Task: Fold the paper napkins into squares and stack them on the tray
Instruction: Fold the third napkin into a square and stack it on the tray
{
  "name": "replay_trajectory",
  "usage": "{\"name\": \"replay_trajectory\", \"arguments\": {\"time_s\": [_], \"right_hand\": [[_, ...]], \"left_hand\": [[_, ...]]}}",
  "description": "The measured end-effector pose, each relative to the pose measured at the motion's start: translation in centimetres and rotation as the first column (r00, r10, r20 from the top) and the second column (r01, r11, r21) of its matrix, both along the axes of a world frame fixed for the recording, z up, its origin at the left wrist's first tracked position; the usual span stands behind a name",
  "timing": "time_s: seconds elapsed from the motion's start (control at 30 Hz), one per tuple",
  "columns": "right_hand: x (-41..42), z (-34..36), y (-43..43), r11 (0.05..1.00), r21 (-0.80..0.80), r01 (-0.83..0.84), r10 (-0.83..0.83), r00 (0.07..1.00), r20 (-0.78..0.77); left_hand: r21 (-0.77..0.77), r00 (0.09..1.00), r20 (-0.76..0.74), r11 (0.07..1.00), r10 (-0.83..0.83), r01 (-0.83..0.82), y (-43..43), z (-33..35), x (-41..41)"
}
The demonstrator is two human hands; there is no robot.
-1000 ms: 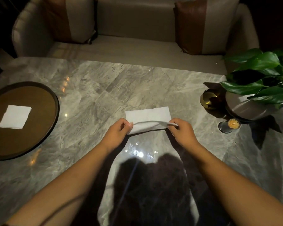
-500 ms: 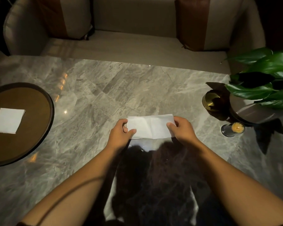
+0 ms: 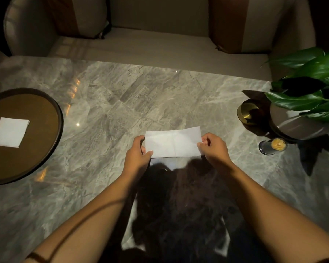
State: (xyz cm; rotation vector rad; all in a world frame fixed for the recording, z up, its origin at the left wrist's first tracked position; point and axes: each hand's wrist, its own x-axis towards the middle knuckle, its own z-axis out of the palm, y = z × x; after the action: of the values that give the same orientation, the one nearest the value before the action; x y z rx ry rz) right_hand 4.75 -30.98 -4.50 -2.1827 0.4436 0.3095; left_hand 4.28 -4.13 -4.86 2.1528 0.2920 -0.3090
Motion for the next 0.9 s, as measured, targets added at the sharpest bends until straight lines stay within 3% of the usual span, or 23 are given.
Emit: {"name": "replay_trajectory", "arguments": {"time_s": [0.13,0.57,0.9], "right_hand": [[0.0,0.0,0.1,0.997,0.052,0.061,-0.061,0.998,0.012],[2.0,3.3,-0.6,0.978,0.161,0.13,-0.147,0.984,0.105],[2.2,4.6,0.2,0.929,0.299,0.215,-0.248,0.966,0.076]], "left_hand": [[-0.035,0.998,0.001,0.998,0.055,-0.055,-0.2,0.3,0.1],[-0.362,0.99,0.091,0.93,0.104,-0.064,-0.5,3.9,2.6],[-0.314,0.981,0.149,0.947,0.123,-0.071,-0.1,5.0,3.2]]}}
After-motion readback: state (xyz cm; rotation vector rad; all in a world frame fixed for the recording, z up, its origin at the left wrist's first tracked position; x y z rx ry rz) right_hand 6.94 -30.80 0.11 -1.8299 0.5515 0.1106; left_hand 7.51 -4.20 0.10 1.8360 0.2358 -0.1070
